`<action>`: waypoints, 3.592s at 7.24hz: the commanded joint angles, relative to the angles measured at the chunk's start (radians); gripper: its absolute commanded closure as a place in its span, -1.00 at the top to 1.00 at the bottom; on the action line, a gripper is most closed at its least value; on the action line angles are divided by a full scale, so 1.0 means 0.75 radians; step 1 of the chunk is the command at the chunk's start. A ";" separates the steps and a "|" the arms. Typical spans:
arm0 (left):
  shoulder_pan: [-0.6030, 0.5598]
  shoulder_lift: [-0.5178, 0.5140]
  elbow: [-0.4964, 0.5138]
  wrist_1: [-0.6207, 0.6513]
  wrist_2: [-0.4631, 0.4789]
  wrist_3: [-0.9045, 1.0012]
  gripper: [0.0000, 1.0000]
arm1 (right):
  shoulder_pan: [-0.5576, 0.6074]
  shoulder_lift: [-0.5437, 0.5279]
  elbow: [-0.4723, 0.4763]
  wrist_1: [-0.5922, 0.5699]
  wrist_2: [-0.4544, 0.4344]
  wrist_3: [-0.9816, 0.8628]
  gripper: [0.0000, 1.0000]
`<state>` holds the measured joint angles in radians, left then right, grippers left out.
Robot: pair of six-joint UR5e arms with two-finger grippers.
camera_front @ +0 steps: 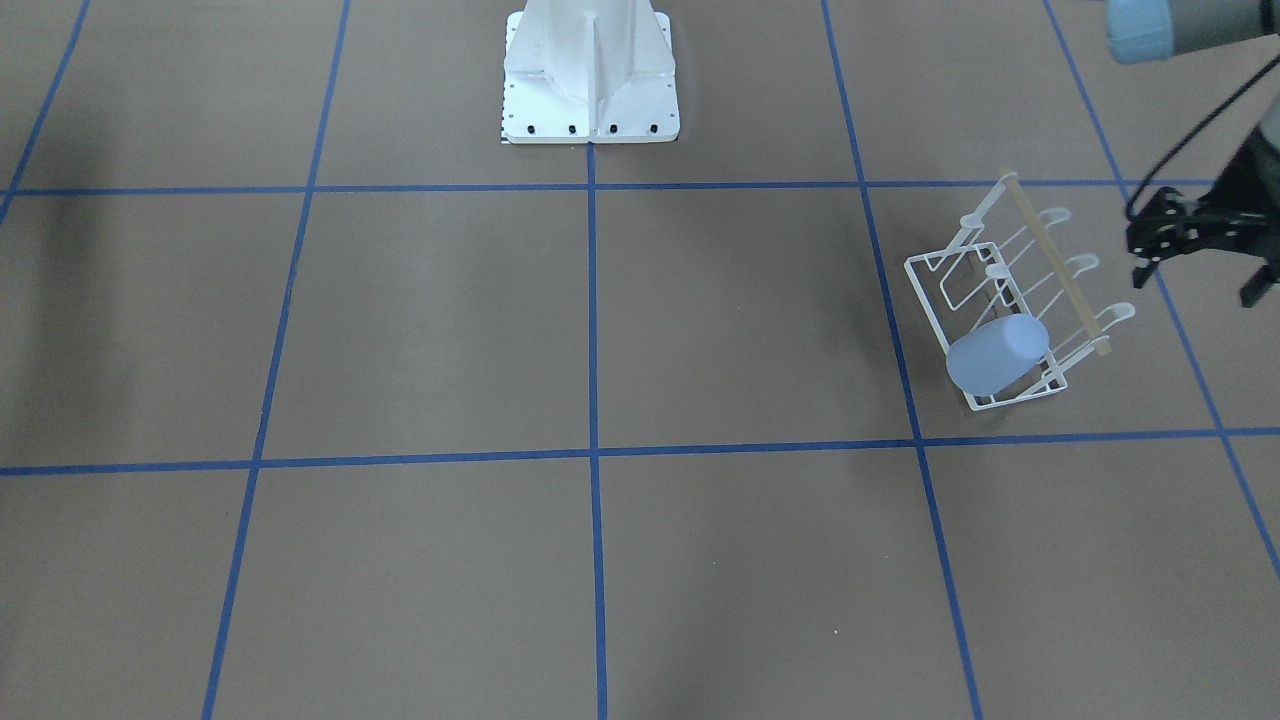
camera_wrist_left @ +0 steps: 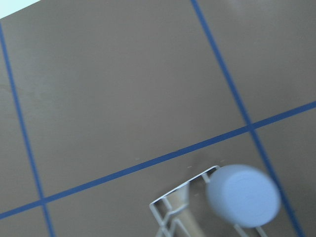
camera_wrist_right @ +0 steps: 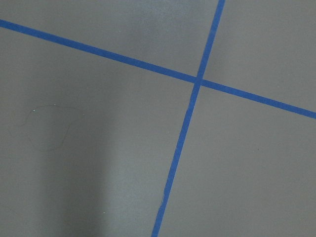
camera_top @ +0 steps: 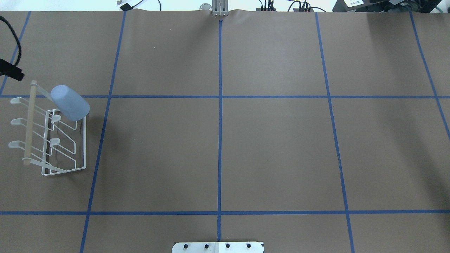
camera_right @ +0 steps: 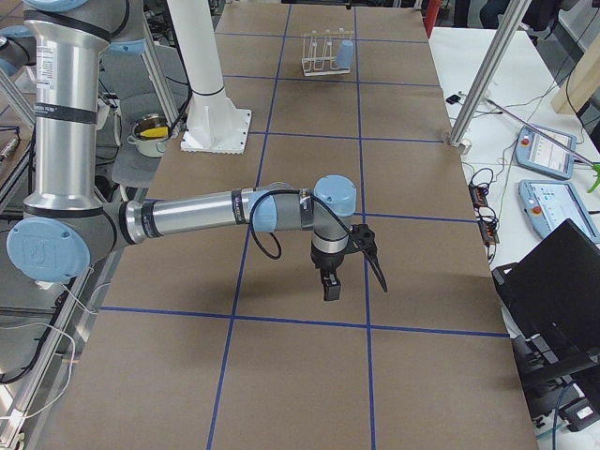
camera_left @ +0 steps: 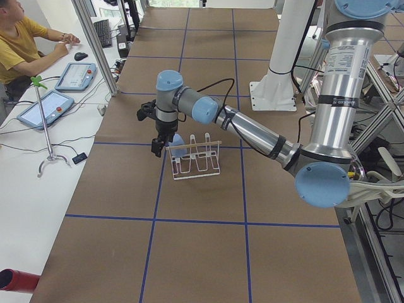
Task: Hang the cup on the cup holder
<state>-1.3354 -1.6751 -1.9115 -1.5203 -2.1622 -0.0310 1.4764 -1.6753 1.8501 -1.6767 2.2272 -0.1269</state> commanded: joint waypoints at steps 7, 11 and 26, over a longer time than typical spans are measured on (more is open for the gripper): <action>-0.353 0.307 0.106 -0.120 -0.236 0.240 0.97 | 0.017 -0.014 -0.006 0.000 0.002 0.004 1.00; -0.357 0.343 0.107 -0.202 -0.234 0.240 0.97 | 0.017 -0.014 -0.008 0.000 0.002 0.040 1.00; -0.359 0.389 0.092 -0.204 -0.232 0.244 0.97 | 0.017 -0.014 -0.004 0.000 0.023 0.051 1.00</action>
<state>-1.6045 -1.3831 -1.8423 -1.6736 -2.3364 0.1519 1.4895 -1.6858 1.8472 -1.6766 2.2440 -0.0890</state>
